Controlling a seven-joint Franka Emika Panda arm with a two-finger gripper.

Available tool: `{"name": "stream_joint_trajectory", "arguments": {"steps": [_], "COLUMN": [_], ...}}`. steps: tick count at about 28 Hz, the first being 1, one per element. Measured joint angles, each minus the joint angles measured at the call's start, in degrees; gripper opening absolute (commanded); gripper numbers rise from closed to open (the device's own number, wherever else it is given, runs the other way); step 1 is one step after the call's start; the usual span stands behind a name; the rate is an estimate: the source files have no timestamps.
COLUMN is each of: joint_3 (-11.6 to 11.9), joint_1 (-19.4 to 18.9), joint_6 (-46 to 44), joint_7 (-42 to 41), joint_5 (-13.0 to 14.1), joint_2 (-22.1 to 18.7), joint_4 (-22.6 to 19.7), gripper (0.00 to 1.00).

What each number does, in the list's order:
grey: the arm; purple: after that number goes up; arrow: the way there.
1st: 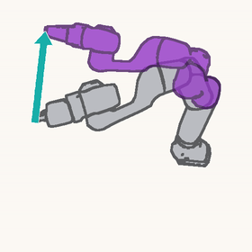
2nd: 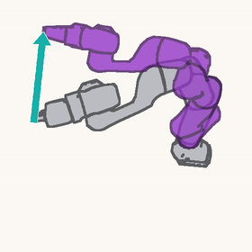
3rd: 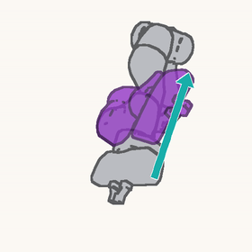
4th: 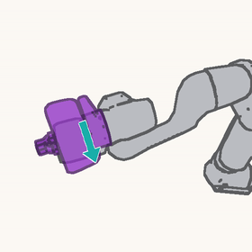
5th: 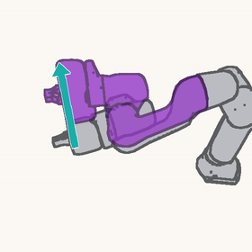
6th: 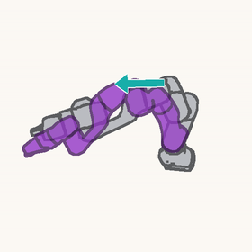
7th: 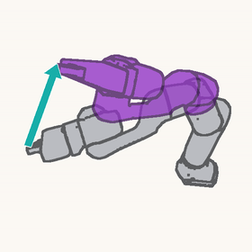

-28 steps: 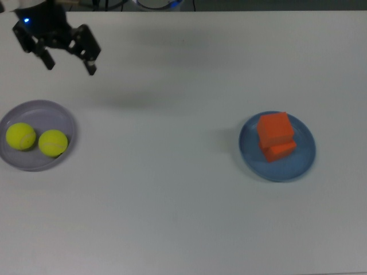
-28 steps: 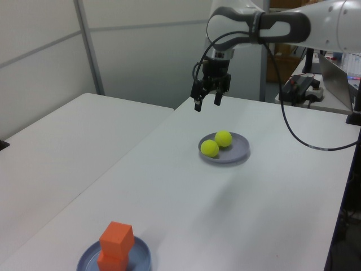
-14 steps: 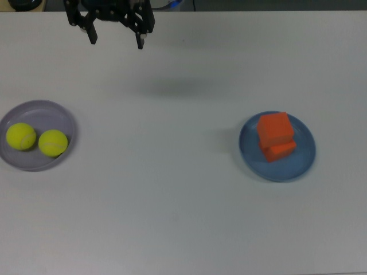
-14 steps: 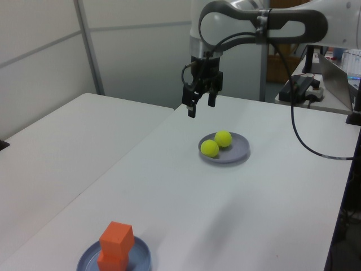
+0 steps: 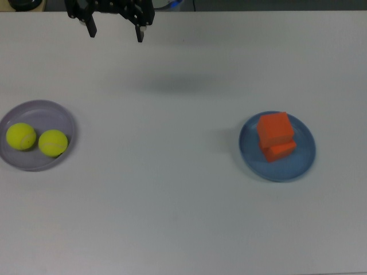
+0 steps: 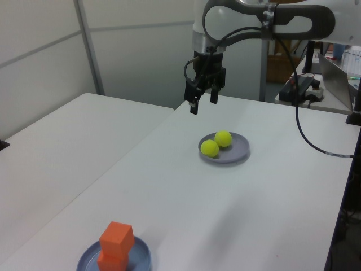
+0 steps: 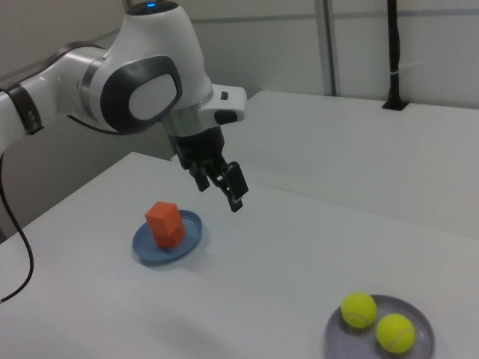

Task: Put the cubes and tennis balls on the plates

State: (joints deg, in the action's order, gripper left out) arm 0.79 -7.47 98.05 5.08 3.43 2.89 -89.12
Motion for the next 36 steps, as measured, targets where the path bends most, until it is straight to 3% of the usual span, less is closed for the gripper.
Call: {"name": "stream_joint_trajectory", "arguments": {"steps": [36], "joint_3": [-0.39], "joint_1": [-0.01], "joint_6": [-1.83], "joint_7": [0.16], "joint_5": [0.0], "joint_2": [-1.49], "joint_4": [-0.19], "gripper": [1.0]}}
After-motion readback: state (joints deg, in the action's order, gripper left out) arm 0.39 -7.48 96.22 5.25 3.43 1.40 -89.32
